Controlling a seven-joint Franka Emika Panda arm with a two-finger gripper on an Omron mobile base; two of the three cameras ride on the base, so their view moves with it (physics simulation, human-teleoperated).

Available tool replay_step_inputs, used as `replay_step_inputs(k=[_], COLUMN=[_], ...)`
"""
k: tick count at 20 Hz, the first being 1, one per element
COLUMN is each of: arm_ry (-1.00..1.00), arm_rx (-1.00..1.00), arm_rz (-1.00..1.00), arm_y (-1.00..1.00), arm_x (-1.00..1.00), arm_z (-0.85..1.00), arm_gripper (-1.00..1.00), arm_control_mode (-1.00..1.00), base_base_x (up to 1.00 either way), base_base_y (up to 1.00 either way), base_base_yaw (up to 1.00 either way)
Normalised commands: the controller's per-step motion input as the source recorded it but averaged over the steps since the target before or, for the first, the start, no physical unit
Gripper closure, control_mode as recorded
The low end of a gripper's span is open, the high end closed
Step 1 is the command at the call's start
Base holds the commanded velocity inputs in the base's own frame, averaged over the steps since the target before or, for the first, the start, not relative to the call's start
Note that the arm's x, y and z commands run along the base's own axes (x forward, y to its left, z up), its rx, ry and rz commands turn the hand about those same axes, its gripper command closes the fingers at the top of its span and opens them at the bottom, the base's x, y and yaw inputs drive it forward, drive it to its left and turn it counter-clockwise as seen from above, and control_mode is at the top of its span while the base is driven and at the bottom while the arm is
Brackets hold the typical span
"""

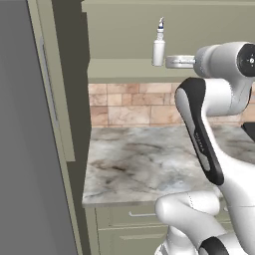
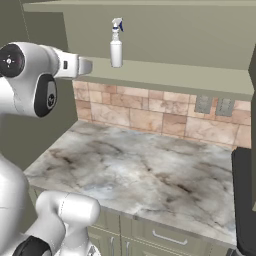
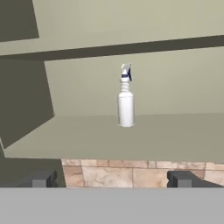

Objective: Move the cutting board and knife to the sink. Then move spray from the cabinet to the counter.

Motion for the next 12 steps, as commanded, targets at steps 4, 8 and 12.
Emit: replay_step_inputs(k=[4,8,12], arm_ry=[0.00,-0.01,0.00], arm_rx=[0.01,0.00,0.00], arm_rz=[-0.03,0.00,0.00], arm_y=[-0.04,-0.02,-0.06], arm_x=[0.22,0.19,0.22], arm_z=[0.00,0.00,0.00], arm_gripper=[-1.00,-1.00,-1.00], arm_control_mode=[-1.00,-1.00,-1.00], base_base_x=[0.00,0.00,0.00], base_base_y=[0.00,0.00,0.00], base_base_yaw=[0.00,0.00,0.00])
